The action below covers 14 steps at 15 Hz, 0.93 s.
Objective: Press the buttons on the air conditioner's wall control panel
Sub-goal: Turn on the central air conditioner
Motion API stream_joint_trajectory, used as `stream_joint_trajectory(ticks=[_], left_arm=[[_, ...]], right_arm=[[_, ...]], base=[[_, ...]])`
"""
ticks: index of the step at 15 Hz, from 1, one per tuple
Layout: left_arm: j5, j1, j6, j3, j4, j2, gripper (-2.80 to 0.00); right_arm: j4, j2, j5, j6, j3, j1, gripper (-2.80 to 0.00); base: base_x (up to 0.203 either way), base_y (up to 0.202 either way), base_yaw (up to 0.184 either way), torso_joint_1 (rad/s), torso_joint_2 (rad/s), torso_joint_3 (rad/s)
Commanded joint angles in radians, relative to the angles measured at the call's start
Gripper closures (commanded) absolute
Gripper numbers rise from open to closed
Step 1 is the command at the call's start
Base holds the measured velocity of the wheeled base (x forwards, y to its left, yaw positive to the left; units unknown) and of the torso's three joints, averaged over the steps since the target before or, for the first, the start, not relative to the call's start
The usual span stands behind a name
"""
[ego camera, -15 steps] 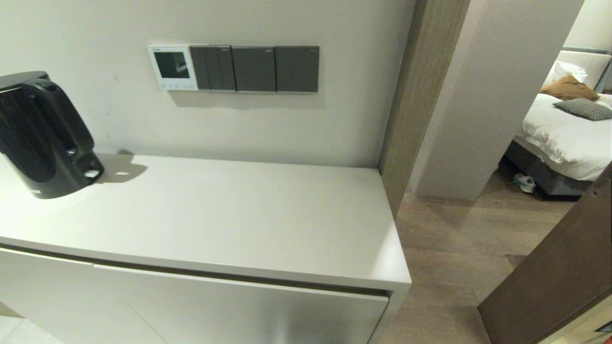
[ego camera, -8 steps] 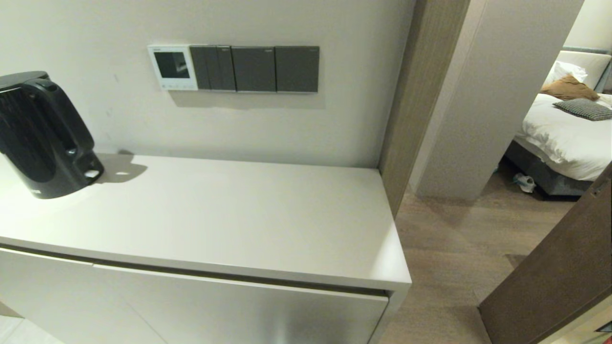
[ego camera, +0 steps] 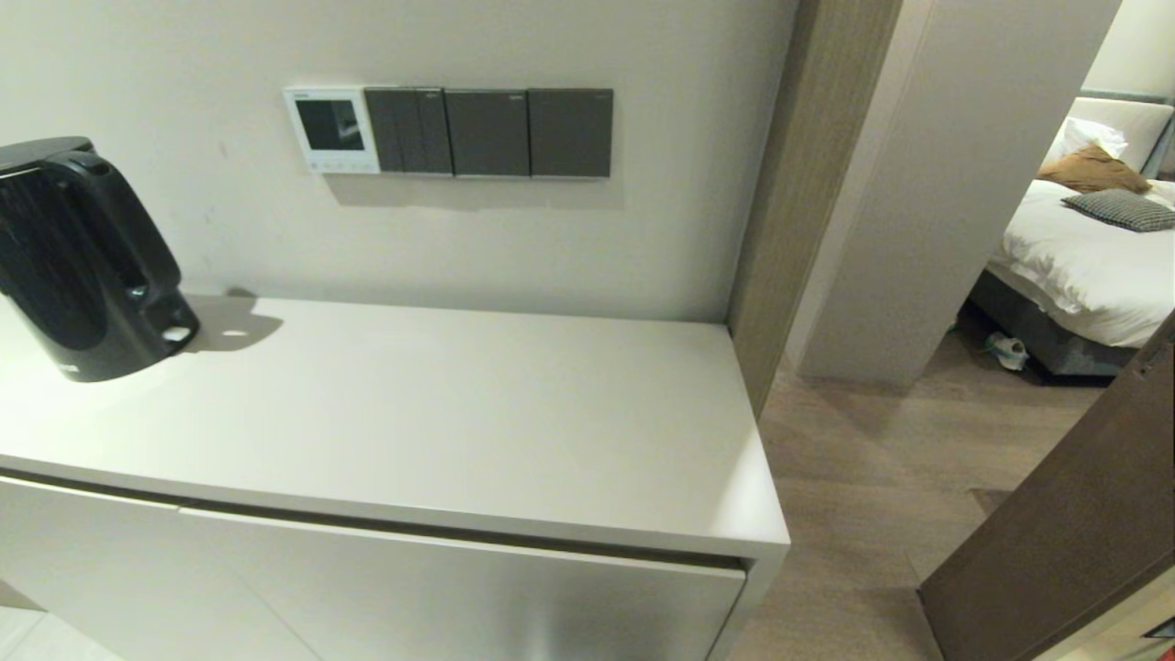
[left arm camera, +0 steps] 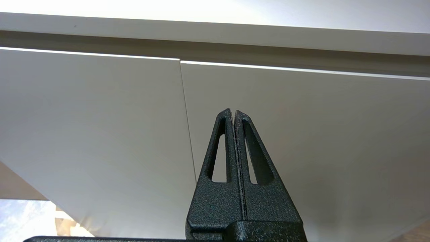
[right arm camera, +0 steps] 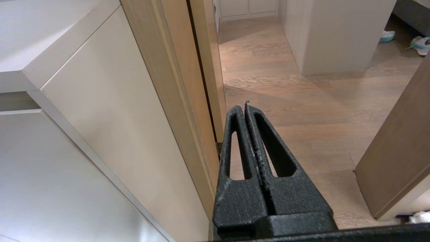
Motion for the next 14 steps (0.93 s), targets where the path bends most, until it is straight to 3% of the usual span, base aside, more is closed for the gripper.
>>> stream_joint_trajectory(ticks=[1,7,14], left_arm=[[0.000,0.000,0.000,0.000,0.000,0.000,0.00],[0.001,0.000,0.003,-0.006,-0.006,0.000,0.00],[0.000,0.000,0.001,-0.198,0.041,0.083,0.00]], right_arm=[[0.000,0.001,0.000,0.000,0.002,0.001,0.00],[0.000,0.001,0.000,-0.001,0.002,0.001,0.00],[0.000,0.001,0.000,0.000,0.002,0.001,0.00]], base=[[0.000,0.000,0.000,0.000,0.00,0.000],[0.000,0.000,0.000,0.000,0.00,0.000],[0.000,0.000,0.000,0.000,0.00,0.000]])
